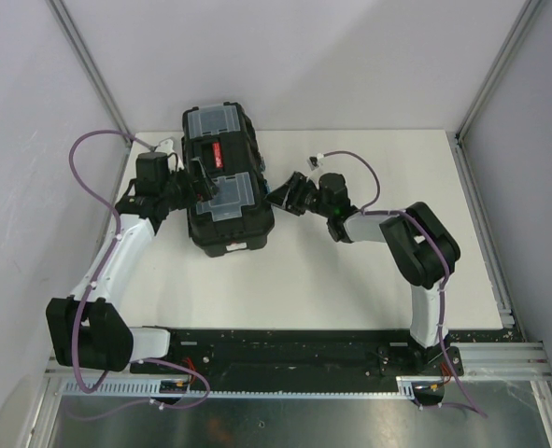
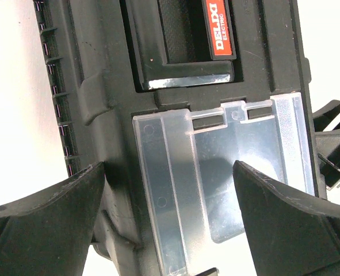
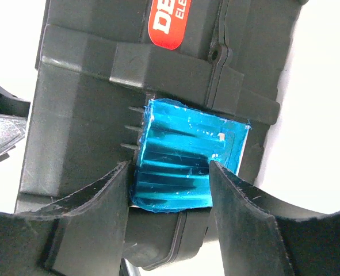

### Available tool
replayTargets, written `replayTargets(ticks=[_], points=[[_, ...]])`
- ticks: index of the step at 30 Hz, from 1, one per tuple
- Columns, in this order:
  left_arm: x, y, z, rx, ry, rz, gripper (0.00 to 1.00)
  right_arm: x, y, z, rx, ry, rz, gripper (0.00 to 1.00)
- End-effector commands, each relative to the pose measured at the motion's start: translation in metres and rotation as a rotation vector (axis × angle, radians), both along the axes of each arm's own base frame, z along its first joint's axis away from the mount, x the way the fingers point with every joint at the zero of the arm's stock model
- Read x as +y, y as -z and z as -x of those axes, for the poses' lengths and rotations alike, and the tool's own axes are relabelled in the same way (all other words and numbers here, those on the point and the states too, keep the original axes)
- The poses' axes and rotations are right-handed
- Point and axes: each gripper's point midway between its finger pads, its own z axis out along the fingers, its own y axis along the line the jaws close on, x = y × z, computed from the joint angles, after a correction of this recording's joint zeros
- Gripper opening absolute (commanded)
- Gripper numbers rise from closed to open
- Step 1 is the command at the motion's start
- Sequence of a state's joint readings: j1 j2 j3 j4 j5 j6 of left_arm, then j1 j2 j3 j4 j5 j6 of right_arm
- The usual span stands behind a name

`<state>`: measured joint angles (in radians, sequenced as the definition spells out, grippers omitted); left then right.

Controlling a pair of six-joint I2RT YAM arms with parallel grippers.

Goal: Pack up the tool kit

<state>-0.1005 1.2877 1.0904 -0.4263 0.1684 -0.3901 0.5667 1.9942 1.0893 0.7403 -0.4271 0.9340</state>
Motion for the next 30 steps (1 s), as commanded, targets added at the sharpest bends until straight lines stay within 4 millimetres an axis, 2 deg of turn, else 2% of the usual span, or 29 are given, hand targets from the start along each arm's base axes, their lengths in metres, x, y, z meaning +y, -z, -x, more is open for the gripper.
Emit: replayTargets(ticks=[1,4,9,19,22,30], points=[[0.0,0.015,0.002,0.044,0.037,-0.05,0.94,0.01,-0.029,0.008,-0.052,-0.012,-0.011,0.59],[0.001,0.016,0.002,0.046,0.037,-0.054,0.94,0.008,-0.049,0.009,-0.06,-0.018,-0.061,0.66],[0.002,0.019,0.002,0.052,0.038,-0.065,0.94,0.012,-0.062,0.015,-0.047,-0.075,-0.116,0.73],[0.003,0.03,0.004,0.067,0.065,-0.103,0.95,0.039,-0.061,0.023,-0.072,-0.154,0.011,0.61],[0.0,0.041,0.007,0.09,0.094,-0.121,0.96,0.046,-0.062,0.026,-0.07,-0.172,0.05,0.52],[-0.005,0.066,0.012,0.156,0.122,-0.12,0.95,0.064,-0.056,0.045,0.002,-0.253,0.019,0.14]])
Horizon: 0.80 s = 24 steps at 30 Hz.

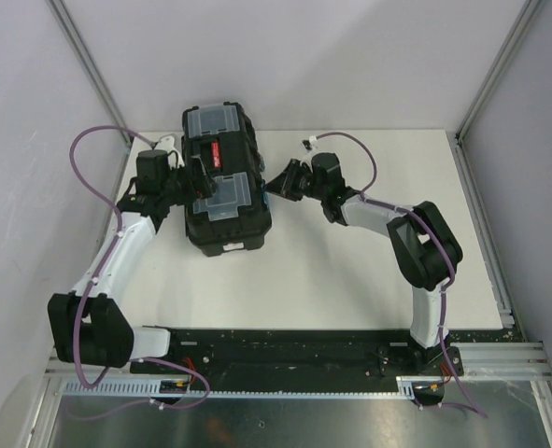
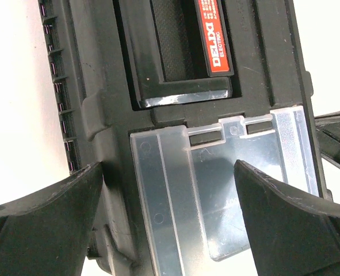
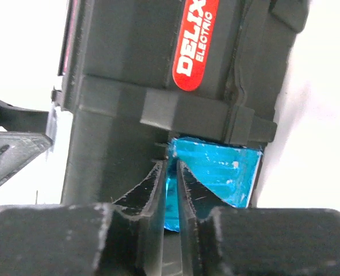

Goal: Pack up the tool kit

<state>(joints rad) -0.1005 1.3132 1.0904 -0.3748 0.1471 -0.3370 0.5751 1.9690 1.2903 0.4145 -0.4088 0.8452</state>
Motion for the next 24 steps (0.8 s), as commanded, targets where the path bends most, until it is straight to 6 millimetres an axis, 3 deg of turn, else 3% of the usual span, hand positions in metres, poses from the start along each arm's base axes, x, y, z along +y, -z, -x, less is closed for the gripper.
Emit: replayTargets(ticks=[1,8,12,15,18,21,24], points=[[-0.01,0.066,0.025,0.203,0.107,-0.072,0.95,0.058,-0.03,0.063,0.006,-0.253,-0.086,0.11],[-0.012,0.074,0.022,0.224,0.119,-0.082,0.95,0.072,-0.022,0.075,0.025,-0.272,-0.051,0.04],[-0.009,0.073,0.02,0.219,0.114,-0.097,0.95,0.062,-0.018,0.064,0.015,-0.22,-0.004,0.06],[-0.006,0.072,0.019,0.211,0.11,-0.114,0.95,0.044,-0.026,0.049,0.0,-0.137,0.036,0.11],[-0.005,0.068,0.018,0.196,0.105,-0.121,0.95,0.017,-0.024,0.033,0.055,-0.004,0.045,0.22],[-0.005,0.06,0.016,0.176,0.104,-0.116,0.95,-0.015,-0.01,0.022,0.135,0.134,-0.023,0.28],[-0.006,0.055,0.014,0.165,0.1,-0.111,0.95,-0.04,0.016,0.021,0.241,0.233,-0.034,0.25]])
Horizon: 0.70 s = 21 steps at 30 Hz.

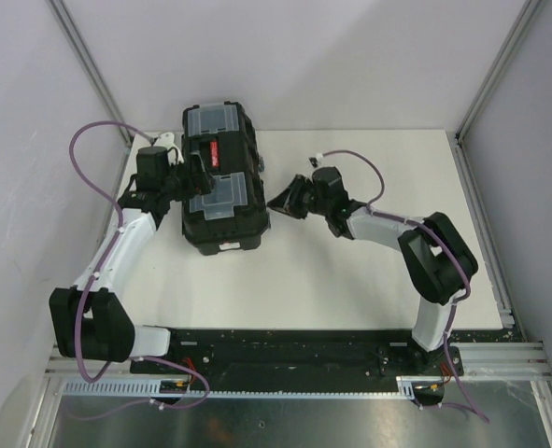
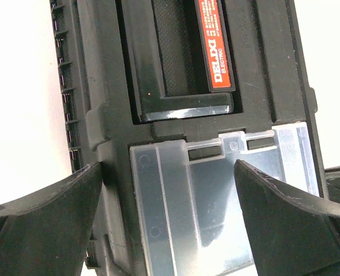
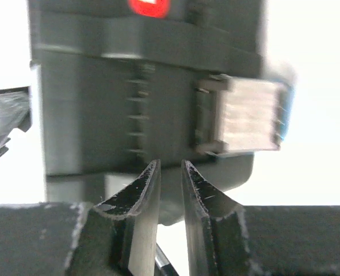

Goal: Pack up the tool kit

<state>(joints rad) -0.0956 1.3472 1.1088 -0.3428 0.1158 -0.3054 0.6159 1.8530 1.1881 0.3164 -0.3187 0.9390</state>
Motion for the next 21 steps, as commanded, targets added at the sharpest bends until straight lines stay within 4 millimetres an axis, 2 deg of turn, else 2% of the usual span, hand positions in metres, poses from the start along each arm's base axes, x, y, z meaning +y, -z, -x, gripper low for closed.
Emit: replayTargets(ticks=[1,6,11,16,21], points=[[-0.013,0.053,0.026,0.189,0.107,-0.068,0.95,-0.036,0.023,-0.007,0.147,0.18,-0.044,0.24],[-0.012,0.045,0.024,0.171,0.082,-0.058,0.95,-0.032,0.064,0.021,0.315,0.177,-0.105,0.18],[-0.013,0.039,0.023,0.16,0.07,-0.043,0.95,-0.005,0.075,0.041,0.4,0.13,-0.202,0.17],[-0.012,0.038,0.024,0.157,0.065,-0.043,0.95,0.006,0.093,0.034,0.439,0.182,-0.267,0.22],[-0.011,0.04,0.028,0.159,0.061,-0.044,0.95,0.008,0.096,0.019,0.438,0.249,-0.338,0.3]])
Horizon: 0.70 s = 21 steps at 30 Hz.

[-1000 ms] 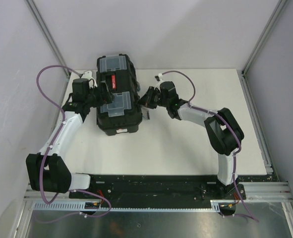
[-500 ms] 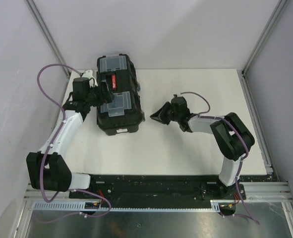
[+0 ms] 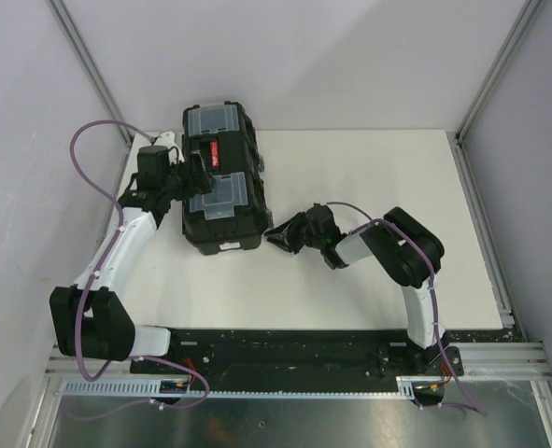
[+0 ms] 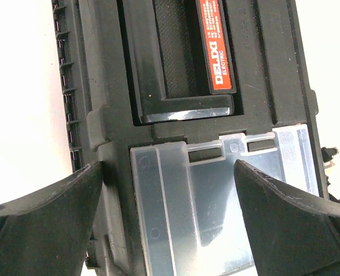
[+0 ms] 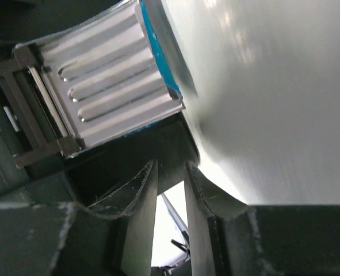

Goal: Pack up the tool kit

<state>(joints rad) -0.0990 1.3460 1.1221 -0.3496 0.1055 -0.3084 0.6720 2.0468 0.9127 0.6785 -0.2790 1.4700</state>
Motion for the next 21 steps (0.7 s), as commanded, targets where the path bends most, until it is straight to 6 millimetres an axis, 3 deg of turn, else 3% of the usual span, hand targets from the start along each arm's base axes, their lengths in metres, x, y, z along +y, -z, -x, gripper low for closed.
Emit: replayTargets(ticks=[1,13,21], points=[[-0.011,0.045,0.03,0.168,0.067,-0.041,0.95,0.005,-0.019,-0.025,-0.044,0.113,-0.116,0.32],[-0.011,0.044,0.027,0.166,0.068,-0.043,0.95,0.028,-0.024,-0.034,-0.026,0.15,-0.205,0.46],[-0.011,0.044,0.028,0.166,0.069,-0.044,0.95,0.028,-0.037,-0.039,-0.01,0.219,-0.276,0.52]])
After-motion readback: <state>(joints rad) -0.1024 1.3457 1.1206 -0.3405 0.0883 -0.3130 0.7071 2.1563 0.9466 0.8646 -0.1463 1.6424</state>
